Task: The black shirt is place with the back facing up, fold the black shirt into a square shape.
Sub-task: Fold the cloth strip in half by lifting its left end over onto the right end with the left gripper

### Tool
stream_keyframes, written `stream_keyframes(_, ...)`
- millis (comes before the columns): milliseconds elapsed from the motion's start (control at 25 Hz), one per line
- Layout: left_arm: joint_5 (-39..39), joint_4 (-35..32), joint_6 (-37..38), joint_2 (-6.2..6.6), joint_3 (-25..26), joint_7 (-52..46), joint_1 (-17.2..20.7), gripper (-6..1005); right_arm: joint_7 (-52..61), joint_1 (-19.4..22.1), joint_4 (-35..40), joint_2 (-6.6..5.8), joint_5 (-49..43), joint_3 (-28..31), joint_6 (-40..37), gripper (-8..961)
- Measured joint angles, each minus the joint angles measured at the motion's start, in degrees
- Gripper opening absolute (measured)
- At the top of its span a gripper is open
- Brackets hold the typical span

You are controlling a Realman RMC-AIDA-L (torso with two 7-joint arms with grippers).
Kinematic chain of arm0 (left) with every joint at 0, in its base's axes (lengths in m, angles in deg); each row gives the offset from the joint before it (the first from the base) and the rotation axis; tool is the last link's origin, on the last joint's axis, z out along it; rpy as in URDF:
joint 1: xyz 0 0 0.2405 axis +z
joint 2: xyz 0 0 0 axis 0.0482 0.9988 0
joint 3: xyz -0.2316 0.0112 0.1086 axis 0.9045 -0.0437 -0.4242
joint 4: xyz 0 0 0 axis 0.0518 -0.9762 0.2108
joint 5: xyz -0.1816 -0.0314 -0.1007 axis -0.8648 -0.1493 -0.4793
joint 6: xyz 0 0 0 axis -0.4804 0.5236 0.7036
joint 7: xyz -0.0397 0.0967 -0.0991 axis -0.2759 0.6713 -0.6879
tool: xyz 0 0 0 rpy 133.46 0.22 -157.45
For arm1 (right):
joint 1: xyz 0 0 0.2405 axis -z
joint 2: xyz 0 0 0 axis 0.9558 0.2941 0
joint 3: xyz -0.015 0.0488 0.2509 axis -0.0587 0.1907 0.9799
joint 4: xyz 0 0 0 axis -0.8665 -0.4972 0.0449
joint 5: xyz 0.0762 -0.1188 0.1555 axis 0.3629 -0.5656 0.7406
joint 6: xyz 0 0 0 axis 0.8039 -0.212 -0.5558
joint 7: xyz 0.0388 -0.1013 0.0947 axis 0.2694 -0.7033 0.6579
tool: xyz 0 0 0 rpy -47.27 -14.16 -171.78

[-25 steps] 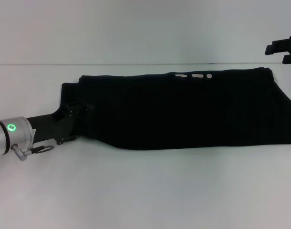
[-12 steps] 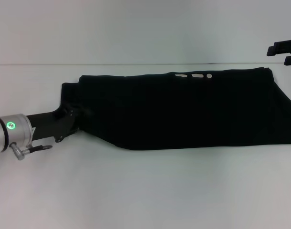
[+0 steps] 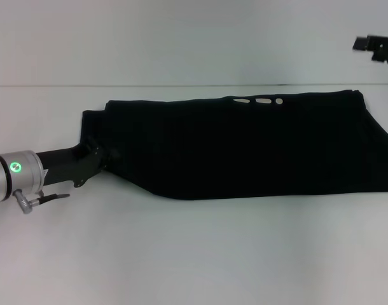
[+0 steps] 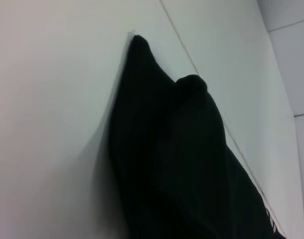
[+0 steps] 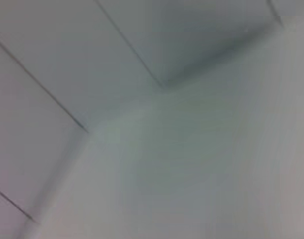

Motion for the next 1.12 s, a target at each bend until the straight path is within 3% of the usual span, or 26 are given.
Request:
stream_keyframes(200,-0.2,-0.3,0.7,0.0,-0.1,2.0,-0.3,36,-28.9,10.9,0.0,5.6,23.3,3.3,-7.2,687)
stream_keyframes(400,-0.2,-0.5,0.8,0.09,-0.3,5.2,-0.5,34,-40.6,17.3,-1.6,8.58,26.9,4.2,-9.9,687)
stream_keyframes(640,0.4,-3.1,0.3,0.1,-2.7,7.5,0.5,34,-45.6,19.5,-6.6,9.32,27.2,10.2,-12.5,687)
stream_keyframes(880,3.8,-7.2,0.8,0.16,-4.0,6.3,2.7,33,-45.3,19.1,-6.6,8.98,27.3,11.2,-13.0,687)
stream_keyframes(1120,4.3,-12.5,0.6,0.18,-3.0,2.9,7.3,33,-45.3,18.3,-6.5,8.75,27.3,11.2,-13.0,687)
